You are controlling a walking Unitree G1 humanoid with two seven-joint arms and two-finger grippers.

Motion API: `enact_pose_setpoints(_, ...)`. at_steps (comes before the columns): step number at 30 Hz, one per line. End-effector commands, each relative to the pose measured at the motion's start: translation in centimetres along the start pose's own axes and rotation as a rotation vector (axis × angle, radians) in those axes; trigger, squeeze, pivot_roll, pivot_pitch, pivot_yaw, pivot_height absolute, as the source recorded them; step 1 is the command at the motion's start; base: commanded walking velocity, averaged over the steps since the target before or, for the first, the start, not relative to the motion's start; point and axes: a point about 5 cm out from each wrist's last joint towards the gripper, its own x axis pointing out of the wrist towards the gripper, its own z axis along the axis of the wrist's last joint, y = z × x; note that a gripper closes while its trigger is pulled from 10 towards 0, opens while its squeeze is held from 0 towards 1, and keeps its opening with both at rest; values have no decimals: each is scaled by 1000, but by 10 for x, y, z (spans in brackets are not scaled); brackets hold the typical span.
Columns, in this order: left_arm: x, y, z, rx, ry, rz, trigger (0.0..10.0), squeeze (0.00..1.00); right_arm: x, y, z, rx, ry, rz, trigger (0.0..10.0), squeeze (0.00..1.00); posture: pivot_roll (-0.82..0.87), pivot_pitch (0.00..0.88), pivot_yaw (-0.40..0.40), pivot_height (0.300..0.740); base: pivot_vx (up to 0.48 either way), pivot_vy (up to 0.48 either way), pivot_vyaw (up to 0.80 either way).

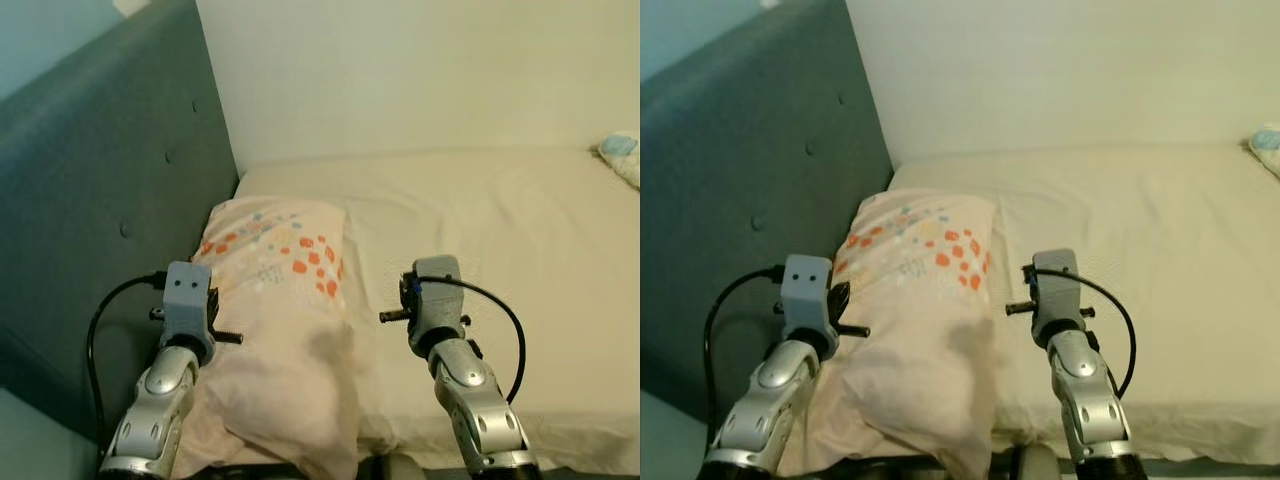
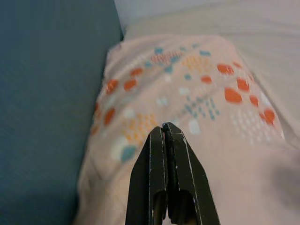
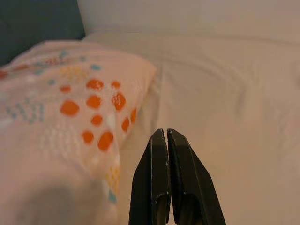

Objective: Clean up the room

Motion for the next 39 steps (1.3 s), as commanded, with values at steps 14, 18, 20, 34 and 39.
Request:
enact_pose_setpoints(14, -5, 9, -9, 15, 56, 59, 10000, 0, 6, 3, 4, 28, -10, 34, 10000, 0, -30, 79, 14, 705, 0, 0, 0)
enact_pose_setpoints(18, -6, 11, -11, 31, 79, 64, 10000, 0, 8, 3, 3, 27, -3, 30, 10000, 0, -26, 74, 12, 715, 0, 0, 0)
enact_pose_setpoints(20, -7, 9, -11, 24, 91, 53, 10000, 0, 10, 6, 2, 22, -4, 26, 10000, 0, -26, 71, 12, 715, 0, 0, 0)
enact_pose_setpoints(34, -2, -8, -13, -78, 86, -9, 10000, 0, 9, 8, -4, 34, 11, 9, 10000, 0, -53, 59, 37, 715, 0, 0, 0)
enact_pose_setpoints(39, -1, -9, -11, -79, 81, -20, 10000, 0, 8, 7, -6, 30, 15, 1, 10000, 0, -56, 57, 39, 715, 0, 0, 0)
